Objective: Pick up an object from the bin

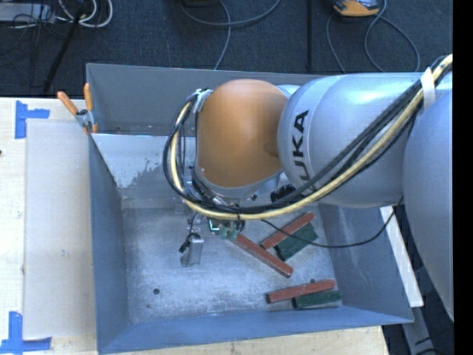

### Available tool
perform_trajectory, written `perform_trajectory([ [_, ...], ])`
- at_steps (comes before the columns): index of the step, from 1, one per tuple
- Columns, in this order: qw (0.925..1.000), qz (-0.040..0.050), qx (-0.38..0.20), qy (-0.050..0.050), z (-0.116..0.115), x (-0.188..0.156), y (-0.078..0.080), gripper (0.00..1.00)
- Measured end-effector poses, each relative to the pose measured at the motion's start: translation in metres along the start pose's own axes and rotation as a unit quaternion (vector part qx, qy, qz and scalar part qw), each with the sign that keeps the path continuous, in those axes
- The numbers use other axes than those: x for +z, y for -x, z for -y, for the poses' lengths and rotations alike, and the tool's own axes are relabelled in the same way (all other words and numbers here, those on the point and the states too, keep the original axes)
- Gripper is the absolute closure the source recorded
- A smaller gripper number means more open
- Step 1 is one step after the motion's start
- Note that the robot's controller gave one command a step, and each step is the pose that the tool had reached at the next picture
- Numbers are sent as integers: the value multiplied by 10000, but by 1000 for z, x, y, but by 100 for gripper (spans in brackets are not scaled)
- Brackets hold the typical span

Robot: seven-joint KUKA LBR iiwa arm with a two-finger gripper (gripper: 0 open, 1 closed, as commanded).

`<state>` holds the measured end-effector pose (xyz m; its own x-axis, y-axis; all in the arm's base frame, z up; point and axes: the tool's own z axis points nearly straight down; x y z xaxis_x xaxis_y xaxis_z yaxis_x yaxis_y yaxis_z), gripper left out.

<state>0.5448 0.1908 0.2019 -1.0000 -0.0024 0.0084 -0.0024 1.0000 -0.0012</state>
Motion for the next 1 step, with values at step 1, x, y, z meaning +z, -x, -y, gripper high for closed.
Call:
perform_trajectory([
  [1, 9918, 15, -1277, -2, -16, 55, -5, 0],
])
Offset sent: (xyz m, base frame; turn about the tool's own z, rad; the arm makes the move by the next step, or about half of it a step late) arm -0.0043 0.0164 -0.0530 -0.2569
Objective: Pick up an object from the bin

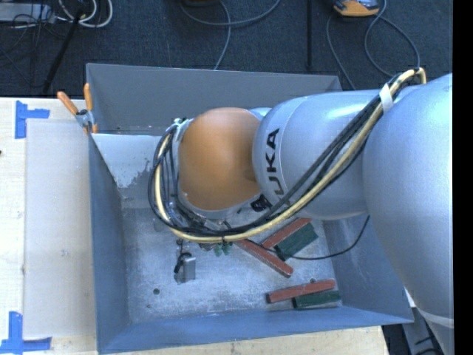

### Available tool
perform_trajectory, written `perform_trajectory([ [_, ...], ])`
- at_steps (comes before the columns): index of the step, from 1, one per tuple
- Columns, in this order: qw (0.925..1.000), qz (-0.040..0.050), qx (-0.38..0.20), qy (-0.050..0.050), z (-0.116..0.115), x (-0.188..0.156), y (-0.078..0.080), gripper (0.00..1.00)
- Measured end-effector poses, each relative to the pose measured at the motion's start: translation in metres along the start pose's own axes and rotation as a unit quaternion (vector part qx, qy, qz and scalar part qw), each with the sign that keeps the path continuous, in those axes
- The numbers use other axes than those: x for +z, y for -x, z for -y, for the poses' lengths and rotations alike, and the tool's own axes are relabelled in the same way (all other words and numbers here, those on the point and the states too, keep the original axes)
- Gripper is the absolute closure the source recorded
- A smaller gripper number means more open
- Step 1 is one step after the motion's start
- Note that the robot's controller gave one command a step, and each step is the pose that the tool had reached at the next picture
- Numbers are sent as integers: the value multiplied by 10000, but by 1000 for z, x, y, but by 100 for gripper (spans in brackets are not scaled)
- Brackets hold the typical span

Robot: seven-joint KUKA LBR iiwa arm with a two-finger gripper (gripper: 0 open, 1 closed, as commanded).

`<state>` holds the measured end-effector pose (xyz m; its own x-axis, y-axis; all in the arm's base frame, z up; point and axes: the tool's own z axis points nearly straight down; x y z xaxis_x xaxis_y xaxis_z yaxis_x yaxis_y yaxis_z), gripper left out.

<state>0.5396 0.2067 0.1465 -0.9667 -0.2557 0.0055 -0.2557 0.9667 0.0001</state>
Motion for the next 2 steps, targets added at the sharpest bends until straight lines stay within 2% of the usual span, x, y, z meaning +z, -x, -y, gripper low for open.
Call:
perform_trajectory([
  [1, 9989, 17, -464, 2, 104, 78, -17, 0],
  [2, 9981, 76, -607, -19, 153, -20, 5, 0],
])
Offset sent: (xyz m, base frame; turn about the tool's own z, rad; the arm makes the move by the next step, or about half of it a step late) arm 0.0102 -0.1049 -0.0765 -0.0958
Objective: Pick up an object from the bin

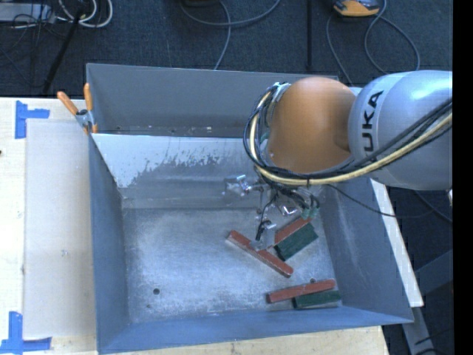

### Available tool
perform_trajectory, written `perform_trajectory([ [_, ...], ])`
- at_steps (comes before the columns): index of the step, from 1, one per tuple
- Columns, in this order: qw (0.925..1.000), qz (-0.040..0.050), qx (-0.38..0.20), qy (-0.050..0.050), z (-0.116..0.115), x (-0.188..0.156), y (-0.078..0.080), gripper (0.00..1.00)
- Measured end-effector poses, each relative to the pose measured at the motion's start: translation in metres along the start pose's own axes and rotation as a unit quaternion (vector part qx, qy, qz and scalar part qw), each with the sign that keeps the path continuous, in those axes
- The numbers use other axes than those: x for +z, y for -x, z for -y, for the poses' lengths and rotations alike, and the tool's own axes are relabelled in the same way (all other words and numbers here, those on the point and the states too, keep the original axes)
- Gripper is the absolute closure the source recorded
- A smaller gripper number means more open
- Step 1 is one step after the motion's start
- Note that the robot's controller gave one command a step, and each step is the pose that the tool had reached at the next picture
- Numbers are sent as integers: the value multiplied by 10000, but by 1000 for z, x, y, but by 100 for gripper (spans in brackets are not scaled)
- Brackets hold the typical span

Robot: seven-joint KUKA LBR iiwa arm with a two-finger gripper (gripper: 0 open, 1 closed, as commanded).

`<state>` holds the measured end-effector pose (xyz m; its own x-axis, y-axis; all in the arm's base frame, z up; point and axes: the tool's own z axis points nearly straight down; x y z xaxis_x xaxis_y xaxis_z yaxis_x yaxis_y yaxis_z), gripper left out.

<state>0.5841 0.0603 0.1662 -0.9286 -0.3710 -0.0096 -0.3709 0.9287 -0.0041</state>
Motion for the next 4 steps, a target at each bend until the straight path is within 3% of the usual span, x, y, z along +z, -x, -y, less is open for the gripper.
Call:
perform_trajectory([
  [1, 9986, -54, 517, 23, 28, 98, -70, 0],
  [2, 9927, -26, -1202, 4, 110, 16, -63, 0],
  [3, 9942, -48, -1073, 41, 140, 100, -68, 0],
  [4, 9943, -8, -1064, 25, 141, 93, -65, 100],
])
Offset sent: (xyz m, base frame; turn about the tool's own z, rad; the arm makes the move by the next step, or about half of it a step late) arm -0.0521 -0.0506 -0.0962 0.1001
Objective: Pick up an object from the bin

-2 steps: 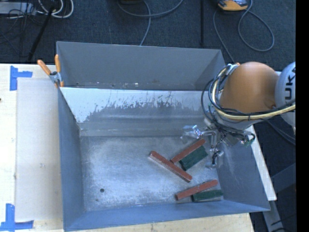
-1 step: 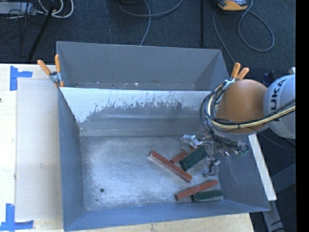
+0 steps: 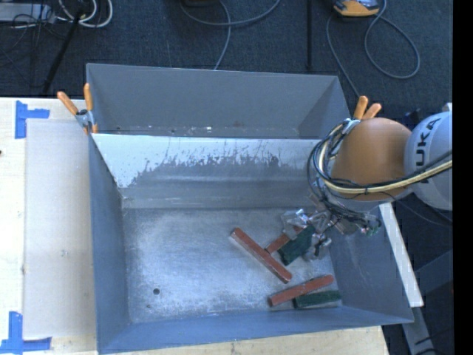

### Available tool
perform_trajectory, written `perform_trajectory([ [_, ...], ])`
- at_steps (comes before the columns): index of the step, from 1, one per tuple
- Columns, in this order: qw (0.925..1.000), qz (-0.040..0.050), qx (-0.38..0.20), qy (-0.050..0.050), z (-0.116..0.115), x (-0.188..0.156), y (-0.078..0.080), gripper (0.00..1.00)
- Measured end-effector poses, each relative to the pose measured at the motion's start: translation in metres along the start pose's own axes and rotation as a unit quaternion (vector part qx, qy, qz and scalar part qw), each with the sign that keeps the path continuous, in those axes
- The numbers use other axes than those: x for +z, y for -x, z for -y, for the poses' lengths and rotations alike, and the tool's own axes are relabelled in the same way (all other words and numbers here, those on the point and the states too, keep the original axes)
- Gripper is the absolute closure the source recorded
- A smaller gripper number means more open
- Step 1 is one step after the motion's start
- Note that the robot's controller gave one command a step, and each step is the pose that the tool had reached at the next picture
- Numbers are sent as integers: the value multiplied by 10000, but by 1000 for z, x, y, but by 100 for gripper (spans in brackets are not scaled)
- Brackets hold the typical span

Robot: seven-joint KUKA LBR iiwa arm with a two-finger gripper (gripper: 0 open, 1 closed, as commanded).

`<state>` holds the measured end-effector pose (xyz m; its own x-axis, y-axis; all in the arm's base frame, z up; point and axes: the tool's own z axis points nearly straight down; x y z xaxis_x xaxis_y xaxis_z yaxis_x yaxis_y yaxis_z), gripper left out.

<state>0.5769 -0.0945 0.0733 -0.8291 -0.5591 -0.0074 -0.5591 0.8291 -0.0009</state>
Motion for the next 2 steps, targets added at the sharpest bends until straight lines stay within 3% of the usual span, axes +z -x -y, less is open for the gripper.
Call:
perform_trajectory([
  [1, 9999, 6, -107, -15, -41, -126, 34, 100],
  [2, 9993, 1, -373, -18, -78, -237, 25, 100],
])
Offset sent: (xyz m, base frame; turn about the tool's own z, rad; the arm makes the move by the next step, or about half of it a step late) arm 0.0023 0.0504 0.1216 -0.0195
